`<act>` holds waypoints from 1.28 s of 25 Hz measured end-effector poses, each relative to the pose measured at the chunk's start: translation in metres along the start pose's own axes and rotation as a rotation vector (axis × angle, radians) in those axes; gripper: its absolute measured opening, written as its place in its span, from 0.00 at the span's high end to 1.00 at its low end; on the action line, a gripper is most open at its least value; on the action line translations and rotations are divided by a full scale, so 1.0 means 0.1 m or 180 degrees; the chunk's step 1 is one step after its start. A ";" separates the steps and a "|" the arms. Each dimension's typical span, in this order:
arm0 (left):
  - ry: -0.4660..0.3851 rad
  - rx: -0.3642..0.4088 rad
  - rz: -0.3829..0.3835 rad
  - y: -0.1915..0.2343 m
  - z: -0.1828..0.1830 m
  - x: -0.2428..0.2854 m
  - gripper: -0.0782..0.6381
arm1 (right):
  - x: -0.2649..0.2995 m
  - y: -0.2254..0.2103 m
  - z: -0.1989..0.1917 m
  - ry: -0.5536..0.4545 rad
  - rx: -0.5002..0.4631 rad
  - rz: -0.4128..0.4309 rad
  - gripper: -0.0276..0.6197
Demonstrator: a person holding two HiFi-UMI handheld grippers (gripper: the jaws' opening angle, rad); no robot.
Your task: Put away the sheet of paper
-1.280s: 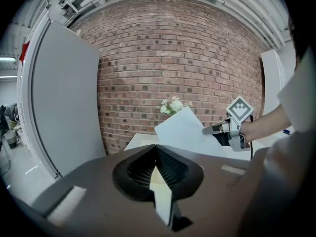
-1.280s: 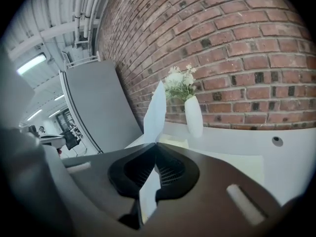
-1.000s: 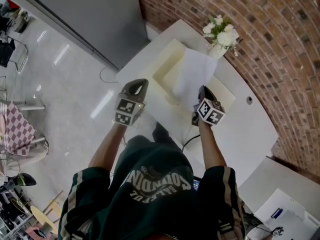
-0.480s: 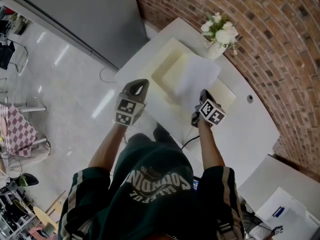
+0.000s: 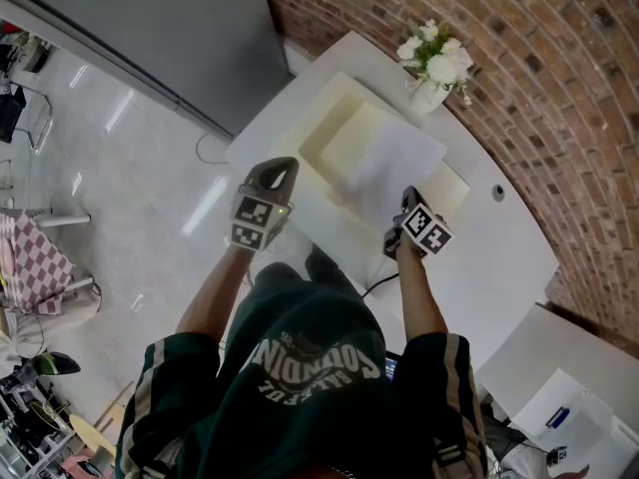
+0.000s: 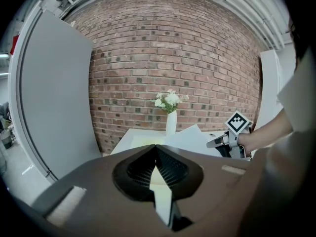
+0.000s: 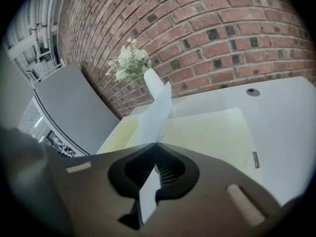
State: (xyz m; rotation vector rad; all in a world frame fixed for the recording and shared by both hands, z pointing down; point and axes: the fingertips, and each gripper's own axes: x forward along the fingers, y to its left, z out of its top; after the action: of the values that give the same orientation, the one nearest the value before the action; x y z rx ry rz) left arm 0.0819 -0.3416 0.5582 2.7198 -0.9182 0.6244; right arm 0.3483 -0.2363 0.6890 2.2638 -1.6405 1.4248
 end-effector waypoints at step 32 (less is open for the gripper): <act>0.0056 -0.0035 -0.0002 -0.02 -0.02 0.08 0.88 | 0.36 -0.21 -0.24 0.0215 0.0612 -0.0076 0.95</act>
State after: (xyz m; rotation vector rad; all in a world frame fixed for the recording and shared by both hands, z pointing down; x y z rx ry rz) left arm 0.0887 -0.3434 0.5639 2.7006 -0.9139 0.6403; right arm 0.3499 -0.2429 0.7365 2.2918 -1.5127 1.7015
